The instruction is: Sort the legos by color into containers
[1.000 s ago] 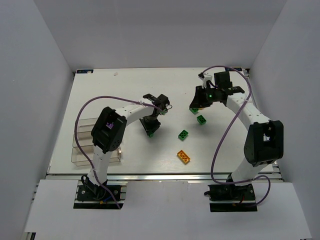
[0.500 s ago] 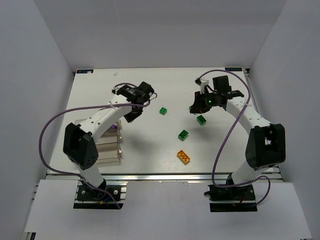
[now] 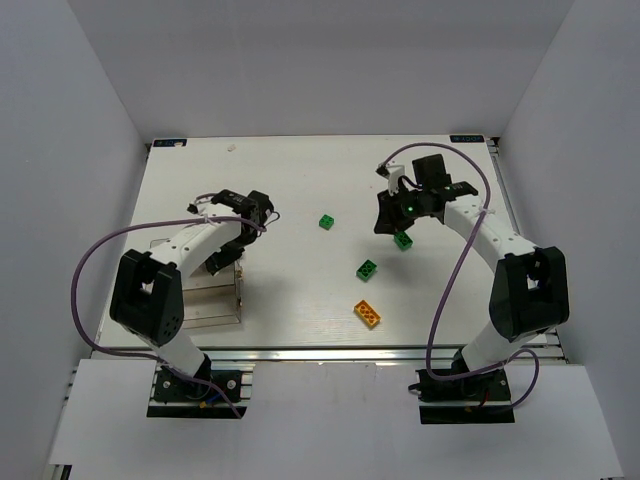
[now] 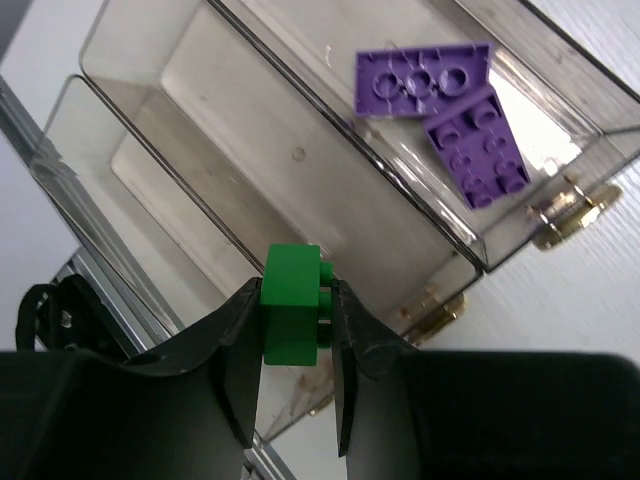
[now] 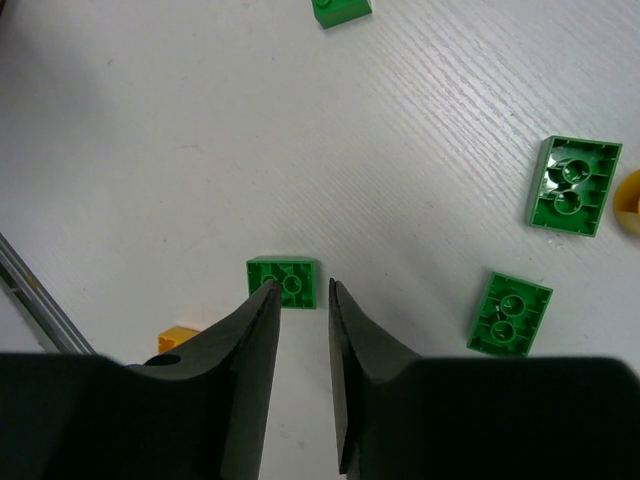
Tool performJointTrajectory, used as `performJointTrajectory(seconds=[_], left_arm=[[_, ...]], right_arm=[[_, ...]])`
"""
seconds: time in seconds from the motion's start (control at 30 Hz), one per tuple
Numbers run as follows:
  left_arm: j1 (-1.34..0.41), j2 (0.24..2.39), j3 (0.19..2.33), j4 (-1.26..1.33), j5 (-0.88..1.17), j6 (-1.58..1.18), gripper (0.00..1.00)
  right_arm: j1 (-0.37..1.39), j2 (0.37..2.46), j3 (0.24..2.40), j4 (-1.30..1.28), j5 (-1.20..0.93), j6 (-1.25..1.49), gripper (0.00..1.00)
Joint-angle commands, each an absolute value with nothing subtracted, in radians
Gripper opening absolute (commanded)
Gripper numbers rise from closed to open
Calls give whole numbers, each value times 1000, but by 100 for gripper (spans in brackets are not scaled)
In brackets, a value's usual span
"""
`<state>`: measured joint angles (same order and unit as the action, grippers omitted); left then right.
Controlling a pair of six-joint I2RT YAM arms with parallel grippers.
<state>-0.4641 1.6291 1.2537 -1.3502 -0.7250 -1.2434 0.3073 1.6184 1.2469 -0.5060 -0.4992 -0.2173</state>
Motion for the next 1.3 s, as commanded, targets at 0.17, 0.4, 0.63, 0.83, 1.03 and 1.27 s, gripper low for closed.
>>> performJointTrajectory(seconds=[0.17,0.4,0.63,0.83,1.03,1.27], left_arm=[[-426,1678,1285,-1385,-781,-1181,50],[-426,1655,1296,-1355,-736,-1137,76],[-426,1557,1316,-1293,-646,-1053,78],[-426,1177,1151,-858,-336,-707,89],[-426,913,1012,-721,-285,-707,98],[-426,858,968,-778,-255,-762,98]], right_arm=[[342,1626,1273,-548,-476,-304,63],[373,1632,1259,-609,-420,-448,78],[451,1667,1171,-652,-380,-563,80],[460,1590,1042,-626,-549,-1079,88],[463,1629,1041,-686,-594,-1508,89],[485,1764,1132,-673,-558,-1623,85]])
